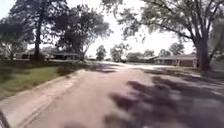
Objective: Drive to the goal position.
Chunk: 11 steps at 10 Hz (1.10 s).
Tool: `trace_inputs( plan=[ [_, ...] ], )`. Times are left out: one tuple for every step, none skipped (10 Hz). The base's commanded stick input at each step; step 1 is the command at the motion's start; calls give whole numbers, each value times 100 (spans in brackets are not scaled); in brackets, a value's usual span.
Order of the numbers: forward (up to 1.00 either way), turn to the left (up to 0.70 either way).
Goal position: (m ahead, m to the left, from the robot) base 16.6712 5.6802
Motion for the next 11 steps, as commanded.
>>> trace_inputs(
  plan=[
    [100,0],
    [100,0],
    [100,0],
    [100,0],
    [100,0],
    [100,0],
    [100,0],
    [100,0],
    [100,0],
    [100,0],
    [100,0]
  ],
)
